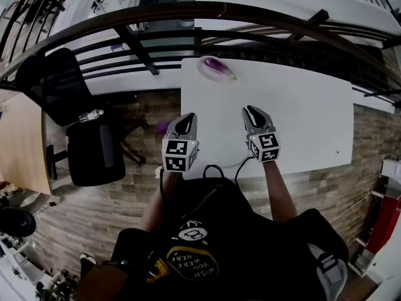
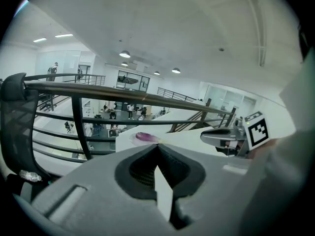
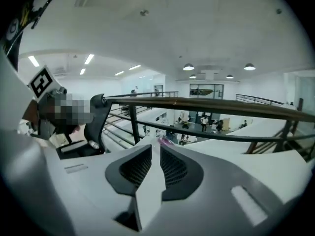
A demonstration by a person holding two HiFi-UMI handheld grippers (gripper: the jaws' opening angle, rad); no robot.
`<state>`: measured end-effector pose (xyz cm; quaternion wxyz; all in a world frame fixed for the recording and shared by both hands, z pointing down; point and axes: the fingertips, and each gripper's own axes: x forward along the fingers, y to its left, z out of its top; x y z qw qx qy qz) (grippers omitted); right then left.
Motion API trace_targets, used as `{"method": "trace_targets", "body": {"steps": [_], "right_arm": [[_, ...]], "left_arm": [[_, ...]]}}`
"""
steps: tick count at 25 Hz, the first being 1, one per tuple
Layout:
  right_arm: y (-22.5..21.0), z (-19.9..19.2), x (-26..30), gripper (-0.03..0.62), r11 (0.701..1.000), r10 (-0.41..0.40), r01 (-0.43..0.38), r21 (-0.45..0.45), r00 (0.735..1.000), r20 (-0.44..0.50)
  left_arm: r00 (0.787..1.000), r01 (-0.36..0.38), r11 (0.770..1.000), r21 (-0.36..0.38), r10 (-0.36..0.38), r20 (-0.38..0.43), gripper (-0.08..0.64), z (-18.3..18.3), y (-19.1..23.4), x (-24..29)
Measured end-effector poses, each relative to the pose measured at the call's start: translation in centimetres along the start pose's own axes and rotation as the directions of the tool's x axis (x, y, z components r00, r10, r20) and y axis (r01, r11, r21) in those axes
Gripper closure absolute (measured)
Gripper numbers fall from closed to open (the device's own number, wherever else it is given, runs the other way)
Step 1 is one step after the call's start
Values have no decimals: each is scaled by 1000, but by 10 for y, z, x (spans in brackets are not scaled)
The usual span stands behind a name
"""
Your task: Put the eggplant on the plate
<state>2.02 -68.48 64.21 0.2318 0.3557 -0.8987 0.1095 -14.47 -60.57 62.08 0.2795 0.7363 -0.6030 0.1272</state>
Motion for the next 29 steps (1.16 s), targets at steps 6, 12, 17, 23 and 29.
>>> {"method": "trace_targets", "body": {"steps": [6,12,17,23,29], "right_arm": [[30,33,-75,591,978,-105,84,189,989,102],[63,70,-115,591,980,-130,96,176,972,194],[85,62,-129,591,977,-124,88,194,976,181],[100,61,-134,591,980,-100,64,191,978,183],[120,67,-132,591,984,-84,50,173,976,200]], "left_arm": [[986,130,975,183,-147,82,555,43,-60,-23],[971,185,948,259,-218,102,555,55,-102,-52],[967,213,938,273,-243,81,555,45,-105,-68],[966,209,941,265,-241,95,555,42,-103,-84],[968,201,949,243,-231,100,555,37,-88,-98]]}}
